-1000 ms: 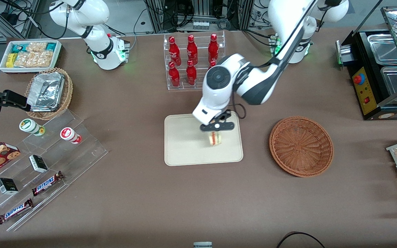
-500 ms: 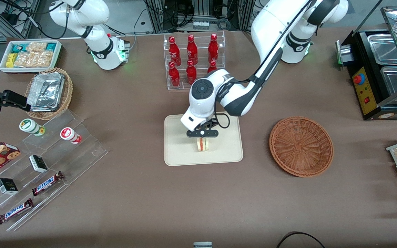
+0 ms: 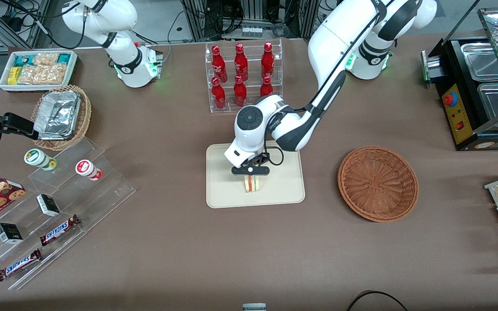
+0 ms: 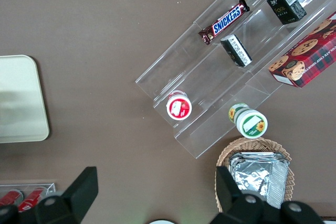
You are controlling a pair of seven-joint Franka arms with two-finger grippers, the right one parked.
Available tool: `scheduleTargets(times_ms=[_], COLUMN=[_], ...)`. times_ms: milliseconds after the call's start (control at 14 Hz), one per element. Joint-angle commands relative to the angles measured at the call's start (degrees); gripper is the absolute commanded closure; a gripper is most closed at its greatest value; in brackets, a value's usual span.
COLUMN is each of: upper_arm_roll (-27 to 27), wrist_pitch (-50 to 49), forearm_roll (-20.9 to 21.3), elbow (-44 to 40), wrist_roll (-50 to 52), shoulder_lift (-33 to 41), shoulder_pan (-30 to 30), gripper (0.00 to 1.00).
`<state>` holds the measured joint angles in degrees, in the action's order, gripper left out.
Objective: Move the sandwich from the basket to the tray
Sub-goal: 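Lower the sandwich onto the tray and open the left gripper, then raise the open left gripper away from the sandwich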
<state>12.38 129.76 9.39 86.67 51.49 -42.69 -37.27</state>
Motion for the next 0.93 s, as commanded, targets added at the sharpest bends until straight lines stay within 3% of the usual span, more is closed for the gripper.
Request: scheduleTargets(times_ms=[0,71,286,500,857], upper_arm_roll=[-0.87,-0.87,-1.05,-1.13,-1.14], wrist_pitch=[0.05,0.05,-1.17,-8.45,-21.88], forearm_roll=[1.24,1.25,1.07,0.02,-3.67], elbow=[-1.68,-1.68,-1.77,-1.68,-1.33], wrist_roll=[1.68,1.59,1.77,1.94,1.33], shoulder_lift=[-1.43,-1.26,1.11,7.69,19.99], shoulder_pan=[-1.32,-1.32,-0.88,-0.09,7.71], gripper=[0.1,0.01,0.0,0.0,0.0])
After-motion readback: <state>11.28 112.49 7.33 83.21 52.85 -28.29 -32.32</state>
